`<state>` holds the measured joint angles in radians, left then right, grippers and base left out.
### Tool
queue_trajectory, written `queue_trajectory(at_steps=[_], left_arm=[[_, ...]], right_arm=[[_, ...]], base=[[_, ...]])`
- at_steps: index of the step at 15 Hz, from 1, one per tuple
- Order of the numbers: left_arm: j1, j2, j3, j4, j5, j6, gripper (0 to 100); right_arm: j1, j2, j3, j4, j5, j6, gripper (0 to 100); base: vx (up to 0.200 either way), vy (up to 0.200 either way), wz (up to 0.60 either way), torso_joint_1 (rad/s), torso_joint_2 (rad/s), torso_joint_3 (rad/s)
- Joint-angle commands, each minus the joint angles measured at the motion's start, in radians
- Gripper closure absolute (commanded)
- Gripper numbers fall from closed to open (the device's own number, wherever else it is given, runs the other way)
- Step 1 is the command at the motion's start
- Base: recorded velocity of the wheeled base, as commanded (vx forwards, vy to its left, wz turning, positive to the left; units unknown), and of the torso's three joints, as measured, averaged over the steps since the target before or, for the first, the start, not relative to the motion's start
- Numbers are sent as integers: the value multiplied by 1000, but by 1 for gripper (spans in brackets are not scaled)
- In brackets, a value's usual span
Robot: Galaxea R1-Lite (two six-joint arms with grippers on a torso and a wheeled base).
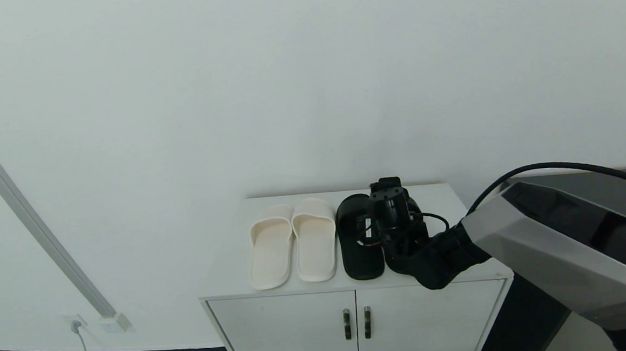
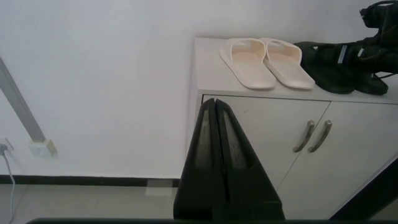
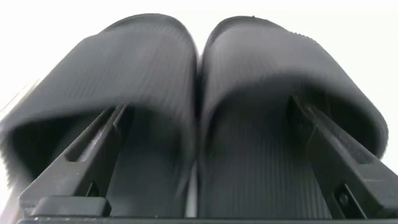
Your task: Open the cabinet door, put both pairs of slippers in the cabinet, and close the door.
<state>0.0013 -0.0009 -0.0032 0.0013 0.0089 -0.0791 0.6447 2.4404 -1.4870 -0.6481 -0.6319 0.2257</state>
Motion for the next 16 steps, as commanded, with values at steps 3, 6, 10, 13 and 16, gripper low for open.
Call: queue_trajectory(at_steps=[3,6,10,13,16], left_arm=[[0,1,0,0,0,-1,100],[0,1,0,0,0,-1,100],[0,1,0,0,0,-1,100],[0,1,0,0,0,-1,100],[0,1,0,0,0,-2,100]], right_arm=[[-13,40,-53,5,0,0,0],[-11,48,-67,7,6,0,0],[-10,54,-73,13,6,0,100],[-8,54,-73,11,6,0,100],[-8,26,-59,10,-3,-9,100]], base=[[0,0,0,0,0,0],[0,0,0,0,0,0],[0,0,0,0,0,0],[0,0,0,0,0,0],[0,0,0,0,0,0]])
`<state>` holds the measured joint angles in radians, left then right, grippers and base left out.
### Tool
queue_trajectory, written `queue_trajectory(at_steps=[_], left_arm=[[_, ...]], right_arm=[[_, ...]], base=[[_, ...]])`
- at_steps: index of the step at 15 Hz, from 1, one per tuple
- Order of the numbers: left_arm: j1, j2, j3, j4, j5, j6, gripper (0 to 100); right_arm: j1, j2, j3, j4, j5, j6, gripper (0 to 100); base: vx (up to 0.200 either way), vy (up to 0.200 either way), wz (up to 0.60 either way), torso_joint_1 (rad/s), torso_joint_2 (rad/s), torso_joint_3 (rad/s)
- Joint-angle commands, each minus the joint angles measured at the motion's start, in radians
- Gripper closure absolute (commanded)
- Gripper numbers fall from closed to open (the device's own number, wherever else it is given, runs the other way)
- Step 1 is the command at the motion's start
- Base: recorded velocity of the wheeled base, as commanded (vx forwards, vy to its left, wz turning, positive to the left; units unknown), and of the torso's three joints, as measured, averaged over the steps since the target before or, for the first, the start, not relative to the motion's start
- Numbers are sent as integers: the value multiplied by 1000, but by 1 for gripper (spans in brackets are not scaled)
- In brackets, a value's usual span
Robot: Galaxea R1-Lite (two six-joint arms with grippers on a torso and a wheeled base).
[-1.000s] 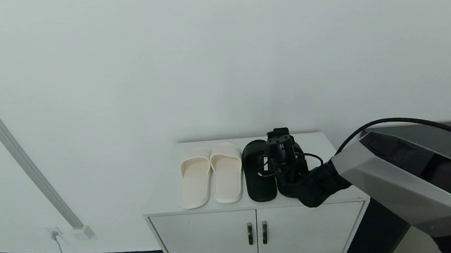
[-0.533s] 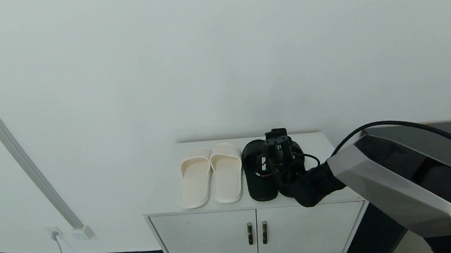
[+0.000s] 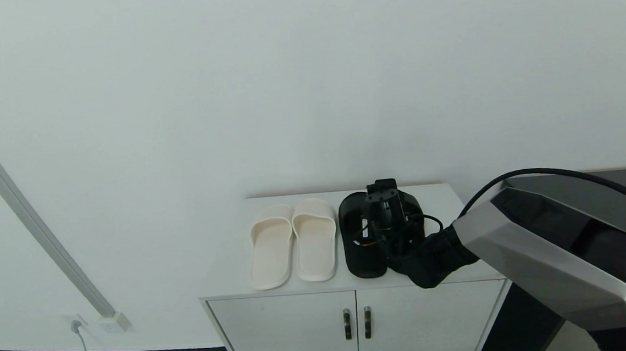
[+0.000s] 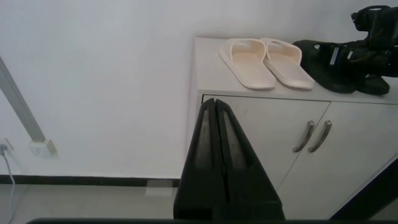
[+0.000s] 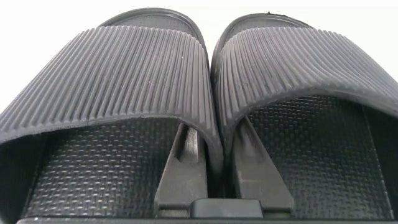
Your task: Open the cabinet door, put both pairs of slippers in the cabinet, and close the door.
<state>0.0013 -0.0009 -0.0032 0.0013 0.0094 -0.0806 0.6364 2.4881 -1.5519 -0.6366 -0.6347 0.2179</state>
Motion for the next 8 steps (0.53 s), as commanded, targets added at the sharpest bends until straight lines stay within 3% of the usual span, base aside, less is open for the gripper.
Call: queue_trajectory(at_steps=[1,5,8], left_arm=[[0,1,0,-1,1,-1,100],[0,1,0,-1,1,-1,100],[0,1,0,-1,0,1,100]], right_arm=[[0,-49,26,-3,0,-5,100],[25,-273,242,-11,24,-38,100],[57,-543,553,-98,222,-117,100]], base=[[0,0,0,0,0,0],[0,0,0,0,0,0],[0,0,0,0,0,0]])
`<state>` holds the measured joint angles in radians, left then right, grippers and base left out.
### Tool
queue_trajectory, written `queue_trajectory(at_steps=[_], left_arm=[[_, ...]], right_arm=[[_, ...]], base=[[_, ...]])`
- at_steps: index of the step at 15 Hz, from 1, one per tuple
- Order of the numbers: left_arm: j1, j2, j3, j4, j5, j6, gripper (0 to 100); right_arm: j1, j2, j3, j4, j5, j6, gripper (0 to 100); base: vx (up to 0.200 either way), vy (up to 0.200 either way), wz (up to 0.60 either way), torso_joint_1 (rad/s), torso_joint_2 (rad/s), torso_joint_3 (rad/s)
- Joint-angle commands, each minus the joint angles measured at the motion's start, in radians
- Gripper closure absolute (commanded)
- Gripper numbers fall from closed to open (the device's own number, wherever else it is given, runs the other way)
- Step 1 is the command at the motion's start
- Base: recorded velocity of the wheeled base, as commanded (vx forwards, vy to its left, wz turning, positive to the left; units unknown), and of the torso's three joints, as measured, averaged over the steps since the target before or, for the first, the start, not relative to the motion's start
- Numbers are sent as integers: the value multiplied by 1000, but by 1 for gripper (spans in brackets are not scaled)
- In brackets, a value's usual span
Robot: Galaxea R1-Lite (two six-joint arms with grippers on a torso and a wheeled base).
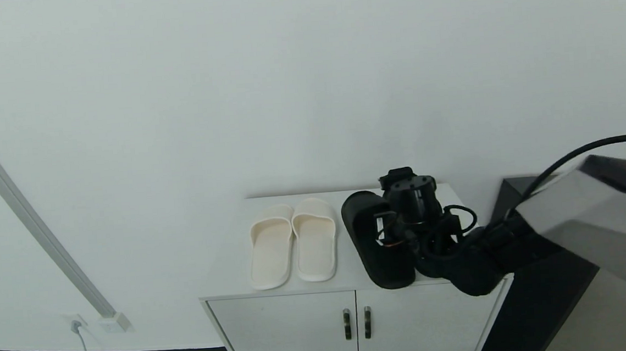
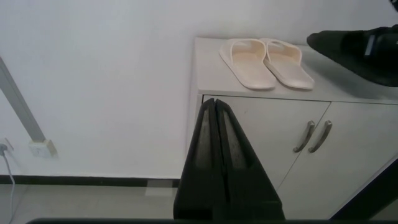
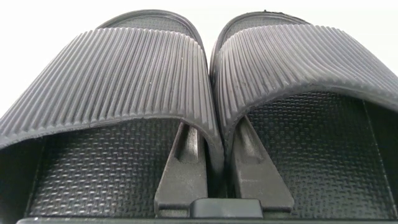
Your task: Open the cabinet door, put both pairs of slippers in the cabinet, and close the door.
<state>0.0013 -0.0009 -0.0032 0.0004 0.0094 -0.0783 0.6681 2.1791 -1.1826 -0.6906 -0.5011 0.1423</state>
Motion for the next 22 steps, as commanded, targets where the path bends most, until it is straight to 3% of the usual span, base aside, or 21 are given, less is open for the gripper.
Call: queue_trajectory(at_steps=[1,2,6,12,18,22], left_arm=[[0,1,0,0,1,0,100],[0,1,2,0,1,0,100],[0,1,0,0,1,0,100],[0,1,2,0,1,-1,100],[0,1,0,0,1,-1,100],[0,1,0,0,0,-1,100]], right_arm=[[51,-377,320,-52,188,-75,100],[71,-444,365,-29,225,-78,100],[189,-743,425,359,415,-95,100],[194,-742,474,356,493,-92,100],[192,-725,489,356,498,-92,100],[185,-700,500,310,490,-93,100]], base=[[0,0,0,0,0,0],[0,0,0,0,0,0],[0,0,0,0,0,0],[0,0,0,0,0,0],[-200,0,0,5,6,3],[0,0,0,0,0,0]])
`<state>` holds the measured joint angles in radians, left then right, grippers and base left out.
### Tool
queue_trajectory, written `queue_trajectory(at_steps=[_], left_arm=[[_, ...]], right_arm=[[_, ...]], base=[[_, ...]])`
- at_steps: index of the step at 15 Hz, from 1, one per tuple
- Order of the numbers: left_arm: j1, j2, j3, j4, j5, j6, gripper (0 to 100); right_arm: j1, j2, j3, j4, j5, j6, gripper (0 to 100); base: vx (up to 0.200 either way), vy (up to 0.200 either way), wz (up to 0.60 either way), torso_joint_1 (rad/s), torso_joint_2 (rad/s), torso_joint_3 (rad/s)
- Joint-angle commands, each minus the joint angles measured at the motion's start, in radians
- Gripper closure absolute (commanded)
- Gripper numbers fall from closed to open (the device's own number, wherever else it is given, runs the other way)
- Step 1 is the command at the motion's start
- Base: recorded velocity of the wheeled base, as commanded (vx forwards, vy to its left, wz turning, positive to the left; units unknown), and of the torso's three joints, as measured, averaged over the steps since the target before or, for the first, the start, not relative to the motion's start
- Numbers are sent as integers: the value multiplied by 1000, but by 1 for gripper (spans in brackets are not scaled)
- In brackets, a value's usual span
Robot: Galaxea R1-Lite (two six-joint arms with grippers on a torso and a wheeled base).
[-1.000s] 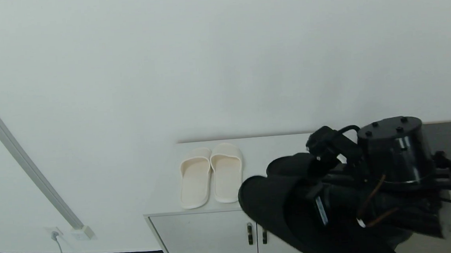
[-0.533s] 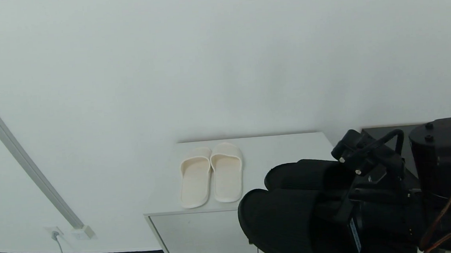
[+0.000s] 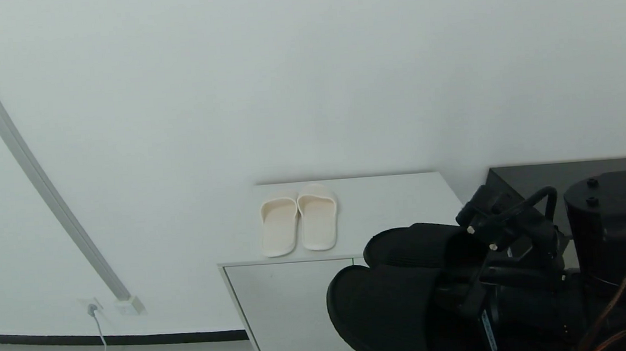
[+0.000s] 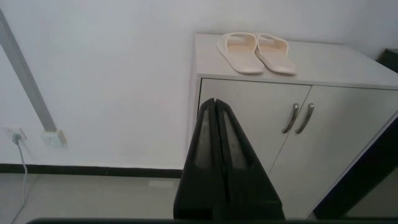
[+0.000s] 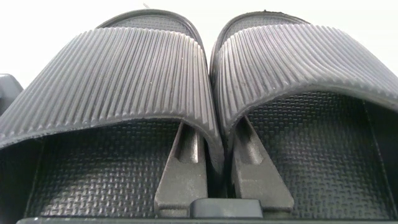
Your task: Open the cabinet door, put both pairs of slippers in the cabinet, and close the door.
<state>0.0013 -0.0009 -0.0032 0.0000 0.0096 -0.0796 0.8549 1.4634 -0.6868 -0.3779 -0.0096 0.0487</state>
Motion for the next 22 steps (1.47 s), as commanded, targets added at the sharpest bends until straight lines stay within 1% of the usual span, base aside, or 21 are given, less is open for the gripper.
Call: queue_trajectory(at_steps=[1,12,19,20,22], left_arm=[[0,1,0,0,1,0,100],[0,1,2,0,4,-2,100],[0,1,0,0,0,-3,100],[0,1,0,2,0,-3,0],[0,1,0,0,0,-2,0]], right_arm=[[0,14,12,-12,0,-3,100],[0,37,30,-27,3,-4,100],[0,44,49,-50,2,-6,100],[0,44,49,-50,2,-6,100],[0,44,49,-52,0,-6,100]], base=[[0,0,0,0,0,0],[0,0,0,0,0,0],[0,0,0,-145,321,174],[0,0,0,-163,369,198],[0,0,0,-168,361,203]])
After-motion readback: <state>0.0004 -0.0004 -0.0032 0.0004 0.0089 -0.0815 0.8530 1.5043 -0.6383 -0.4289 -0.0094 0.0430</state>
